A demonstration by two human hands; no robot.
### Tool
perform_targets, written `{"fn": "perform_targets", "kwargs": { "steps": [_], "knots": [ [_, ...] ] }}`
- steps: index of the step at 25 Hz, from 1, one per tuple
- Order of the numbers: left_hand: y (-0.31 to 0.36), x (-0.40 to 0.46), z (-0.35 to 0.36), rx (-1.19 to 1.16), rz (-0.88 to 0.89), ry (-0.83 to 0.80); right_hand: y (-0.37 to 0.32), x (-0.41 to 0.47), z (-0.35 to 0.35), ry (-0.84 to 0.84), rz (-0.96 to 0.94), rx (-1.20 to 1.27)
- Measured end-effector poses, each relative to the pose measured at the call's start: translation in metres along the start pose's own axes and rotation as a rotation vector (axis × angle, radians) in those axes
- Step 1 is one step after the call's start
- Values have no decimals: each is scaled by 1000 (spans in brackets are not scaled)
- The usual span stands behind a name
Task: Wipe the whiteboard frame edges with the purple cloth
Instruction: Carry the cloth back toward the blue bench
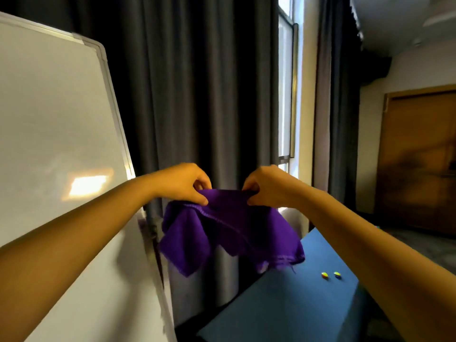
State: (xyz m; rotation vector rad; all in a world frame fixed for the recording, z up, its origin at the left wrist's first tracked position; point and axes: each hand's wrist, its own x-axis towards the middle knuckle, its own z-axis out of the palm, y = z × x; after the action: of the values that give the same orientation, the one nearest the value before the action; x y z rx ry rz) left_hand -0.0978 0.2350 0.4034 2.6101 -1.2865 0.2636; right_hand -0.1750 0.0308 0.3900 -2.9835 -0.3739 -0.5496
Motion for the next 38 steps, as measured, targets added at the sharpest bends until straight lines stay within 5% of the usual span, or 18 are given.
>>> {"fn": "perform_targets", "kwargs": {
  "steps": [14, 28, 38],
  "knots": [
    [118, 77, 79, -118, -3, -48, 125, -92, -15, -133, 17, -132],
    [41, 161, 194, -128, -135, -218, 216, -12, 128, -308, -40, -79],
    [13, 172, 335, -217, -450, -280, 276, 18, 272, -530, -226, 6]
  ]
}}
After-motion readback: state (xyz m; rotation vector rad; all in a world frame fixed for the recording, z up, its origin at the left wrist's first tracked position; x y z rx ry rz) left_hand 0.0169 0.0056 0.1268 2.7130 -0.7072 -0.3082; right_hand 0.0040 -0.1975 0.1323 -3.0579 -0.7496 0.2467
